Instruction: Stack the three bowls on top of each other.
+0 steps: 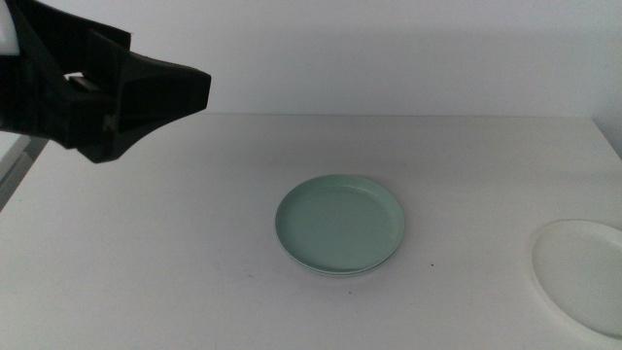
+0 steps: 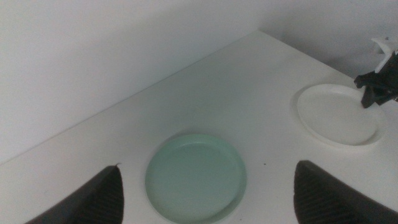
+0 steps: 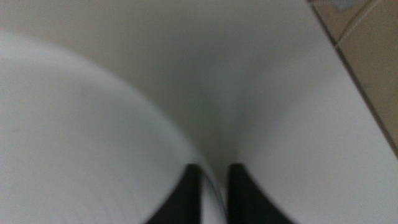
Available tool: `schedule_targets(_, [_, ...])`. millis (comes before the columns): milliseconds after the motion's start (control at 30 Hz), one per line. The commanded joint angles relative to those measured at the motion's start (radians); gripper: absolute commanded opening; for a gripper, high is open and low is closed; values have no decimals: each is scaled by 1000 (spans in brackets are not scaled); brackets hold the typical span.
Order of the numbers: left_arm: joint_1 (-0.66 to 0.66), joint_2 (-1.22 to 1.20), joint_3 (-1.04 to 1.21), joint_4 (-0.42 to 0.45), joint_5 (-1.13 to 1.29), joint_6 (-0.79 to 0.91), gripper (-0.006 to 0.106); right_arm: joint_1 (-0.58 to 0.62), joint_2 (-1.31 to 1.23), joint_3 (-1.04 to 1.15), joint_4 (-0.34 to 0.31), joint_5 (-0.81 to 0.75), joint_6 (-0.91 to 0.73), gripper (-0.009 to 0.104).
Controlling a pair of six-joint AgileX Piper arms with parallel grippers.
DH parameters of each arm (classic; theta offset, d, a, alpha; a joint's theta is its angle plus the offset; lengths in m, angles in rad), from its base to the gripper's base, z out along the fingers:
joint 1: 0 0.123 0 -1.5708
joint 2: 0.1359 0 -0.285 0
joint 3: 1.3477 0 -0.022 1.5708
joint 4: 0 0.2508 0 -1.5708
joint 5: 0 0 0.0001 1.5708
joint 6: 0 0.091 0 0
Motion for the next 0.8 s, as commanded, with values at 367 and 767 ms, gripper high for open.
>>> schedule_targets(367, [1, -6, 1, -4, -40, 0, 94, 214, -115, -306, 75, 196, -11, -2])
schedule_targets(767, [1, -6, 1, -4, -41, 0, 94, 714, 109, -499, 179, 137, 4, -2])
